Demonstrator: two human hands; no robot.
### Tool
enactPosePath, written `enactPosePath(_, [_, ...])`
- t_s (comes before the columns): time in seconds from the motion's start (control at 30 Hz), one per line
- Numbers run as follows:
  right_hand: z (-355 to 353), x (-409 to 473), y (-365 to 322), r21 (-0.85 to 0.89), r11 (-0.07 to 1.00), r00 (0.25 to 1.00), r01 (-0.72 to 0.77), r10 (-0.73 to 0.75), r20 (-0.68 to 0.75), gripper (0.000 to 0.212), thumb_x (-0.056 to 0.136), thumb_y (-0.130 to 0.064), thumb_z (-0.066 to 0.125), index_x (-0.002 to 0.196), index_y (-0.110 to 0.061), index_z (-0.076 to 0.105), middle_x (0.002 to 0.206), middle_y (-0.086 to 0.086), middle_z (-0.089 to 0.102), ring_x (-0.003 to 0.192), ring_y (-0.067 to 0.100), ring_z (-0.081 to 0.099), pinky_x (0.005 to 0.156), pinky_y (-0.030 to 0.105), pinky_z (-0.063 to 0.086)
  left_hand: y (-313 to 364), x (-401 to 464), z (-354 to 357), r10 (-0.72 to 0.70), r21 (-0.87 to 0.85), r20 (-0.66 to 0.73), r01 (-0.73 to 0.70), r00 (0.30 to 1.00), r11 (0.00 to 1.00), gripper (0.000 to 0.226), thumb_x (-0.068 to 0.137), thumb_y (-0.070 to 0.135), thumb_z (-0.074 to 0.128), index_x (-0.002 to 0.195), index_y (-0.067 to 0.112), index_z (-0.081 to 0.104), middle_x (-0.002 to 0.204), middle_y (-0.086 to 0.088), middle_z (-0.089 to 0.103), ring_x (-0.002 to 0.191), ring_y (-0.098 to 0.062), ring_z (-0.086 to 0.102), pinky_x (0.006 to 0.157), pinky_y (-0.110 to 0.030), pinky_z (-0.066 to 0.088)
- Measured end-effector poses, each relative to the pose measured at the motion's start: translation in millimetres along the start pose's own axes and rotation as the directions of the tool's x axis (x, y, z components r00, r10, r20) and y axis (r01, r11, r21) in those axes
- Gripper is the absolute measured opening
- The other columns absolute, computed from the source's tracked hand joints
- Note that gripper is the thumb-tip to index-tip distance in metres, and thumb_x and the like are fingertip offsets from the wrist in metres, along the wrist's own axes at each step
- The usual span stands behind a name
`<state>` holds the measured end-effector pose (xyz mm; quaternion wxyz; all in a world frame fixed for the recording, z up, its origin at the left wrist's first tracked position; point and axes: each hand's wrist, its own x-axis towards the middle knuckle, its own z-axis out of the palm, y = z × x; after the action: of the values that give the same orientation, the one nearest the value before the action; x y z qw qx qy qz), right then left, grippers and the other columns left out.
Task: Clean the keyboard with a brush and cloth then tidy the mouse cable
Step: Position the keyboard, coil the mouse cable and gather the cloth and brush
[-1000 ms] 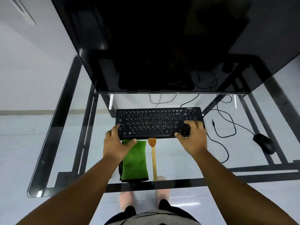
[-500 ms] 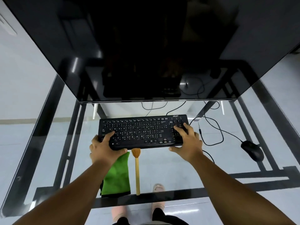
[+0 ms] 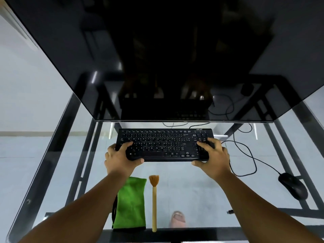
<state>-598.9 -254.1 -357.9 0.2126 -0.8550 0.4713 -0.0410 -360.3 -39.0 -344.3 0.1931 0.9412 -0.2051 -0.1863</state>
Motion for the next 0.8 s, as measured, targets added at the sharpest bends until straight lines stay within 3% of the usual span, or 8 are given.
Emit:
enactPosePath(0.57, [17,48,-24,0.091,0.994,0.996,-0.054,0.060,-0.059,0.077,0.057,-0.043,0.086,0.128,-0.045,0.056,0.141,-0.008,0.035,0.118,0.029,0.041,0.106,0.043,0.033,6,57,2,0.046,-0.032,-0.029,-0.047,0.998,0.998,0.080,0.063,0.053,0.082,0.135,0.043,0.048,0.146,-0.012,0.030,0.132,-0.034,0.032,0.110,-0.048,0.032])
enactPosePath(0.8, [19,49,-23,0.063,0.997,0.997,-0.046,0.050,-0.061,0.078,0.059,-0.047,0.085,0.130,-0.045,0.053,0.142,-0.006,0.036,0.119,0.030,0.041,0.105,0.045,0.035,2,58,7,0.073,0.001,-0.042,-0.073,0.996,0.997,0.078,0.067,0.056,0.078,0.137,0.044,0.045,0.149,-0.015,0.027,0.134,-0.036,0.031,0.108,-0.050,0.033])
